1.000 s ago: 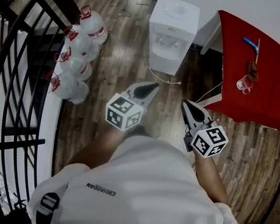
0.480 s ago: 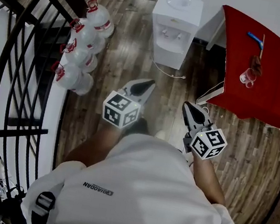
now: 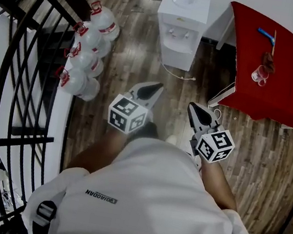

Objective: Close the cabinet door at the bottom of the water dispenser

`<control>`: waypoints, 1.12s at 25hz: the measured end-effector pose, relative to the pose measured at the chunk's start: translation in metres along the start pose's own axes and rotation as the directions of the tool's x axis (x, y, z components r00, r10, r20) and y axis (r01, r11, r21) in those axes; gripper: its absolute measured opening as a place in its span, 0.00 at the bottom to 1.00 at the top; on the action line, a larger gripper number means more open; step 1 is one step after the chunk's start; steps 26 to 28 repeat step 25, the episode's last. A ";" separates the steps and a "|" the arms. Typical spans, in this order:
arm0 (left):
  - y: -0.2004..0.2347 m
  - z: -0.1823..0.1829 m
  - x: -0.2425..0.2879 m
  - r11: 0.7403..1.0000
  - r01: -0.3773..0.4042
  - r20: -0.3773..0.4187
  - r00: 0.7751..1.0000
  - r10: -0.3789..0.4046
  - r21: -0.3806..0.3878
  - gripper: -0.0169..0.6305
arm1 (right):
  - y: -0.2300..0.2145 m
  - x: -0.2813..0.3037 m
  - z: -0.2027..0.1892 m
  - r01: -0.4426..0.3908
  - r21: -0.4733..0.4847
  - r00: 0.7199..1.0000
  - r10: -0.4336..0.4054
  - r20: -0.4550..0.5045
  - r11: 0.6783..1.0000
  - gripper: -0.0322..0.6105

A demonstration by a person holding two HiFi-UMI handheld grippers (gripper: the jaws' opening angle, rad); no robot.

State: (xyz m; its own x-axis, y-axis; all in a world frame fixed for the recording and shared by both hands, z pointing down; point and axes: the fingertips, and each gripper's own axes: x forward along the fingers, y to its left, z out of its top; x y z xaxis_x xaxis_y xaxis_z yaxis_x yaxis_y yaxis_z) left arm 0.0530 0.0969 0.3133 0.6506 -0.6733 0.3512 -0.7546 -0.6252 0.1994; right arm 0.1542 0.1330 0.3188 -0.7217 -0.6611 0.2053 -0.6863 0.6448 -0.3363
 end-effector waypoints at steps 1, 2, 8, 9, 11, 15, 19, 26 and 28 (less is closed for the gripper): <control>0.001 -0.001 -0.001 1.000 -0.002 -0.001 1.000 0.002 0.000 0.02 | 0.002 0.000 -0.001 0.000 -0.004 1.000 0.000 -0.002 1.000 0.08; 0.002 -0.001 -0.002 1.000 -0.003 -0.001 1.000 0.003 -0.002 0.02 | 0.003 0.000 -0.001 -0.001 -0.007 1.000 0.001 -0.004 1.000 0.08; 0.003 0.000 -0.003 1.000 -0.002 0.010 1.000 0.002 -0.008 0.02 | 0.006 0.002 0.003 0.000 -0.025 1.000 0.000 -0.002 1.000 0.08; 0.003 0.000 -0.003 1.000 -0.002 0.010 1.000 0.002 -0.010 0.02 | 0.006 0.002 0.004 0.001 -0.027 1.000 -0.001 -0.002 1.000 0.08; 0.003 -0.001 -0.003 1.000 -0.003 0.012 1.000 0.003 -0.014 0.02 | 0.006 0.002 0.004 0.003 -0.030 1.000 -0.003 -0.004 1.000 0.08; 0.003 -0.002 -0.004 1.000 -0.004 0.015 1.000 0.004 -0.014 0.02 | 0.005 0.002 0.001 0.007 -0.032 1.000 -0.007 -0.011 0.999 0.08; 0.005 -0.002 -0.002 1.000 -0.007 0.014 1.000 0.007 -0.016 0.02 | 0.003 0.004 0.002 0.008 -0.033 1.000 -0.008 -0.010 0.999 0.08; 0.003 0.002 -0.003 1.000 -0.006 0.021 1.000 0.006 -0.014 0.02 | 0.005 0.002 0.005 0.009 -0.040 1.000 -0.009 -0.007 0.999 0.08; 0.003 0.002 -0.003 1.000 -0.006 0.021 1.000 0.006 -0.014 0.02 | 0.005 0.002 0.005 0.009 -0.040 1.000 -0.009 -0.007 0.999 0.08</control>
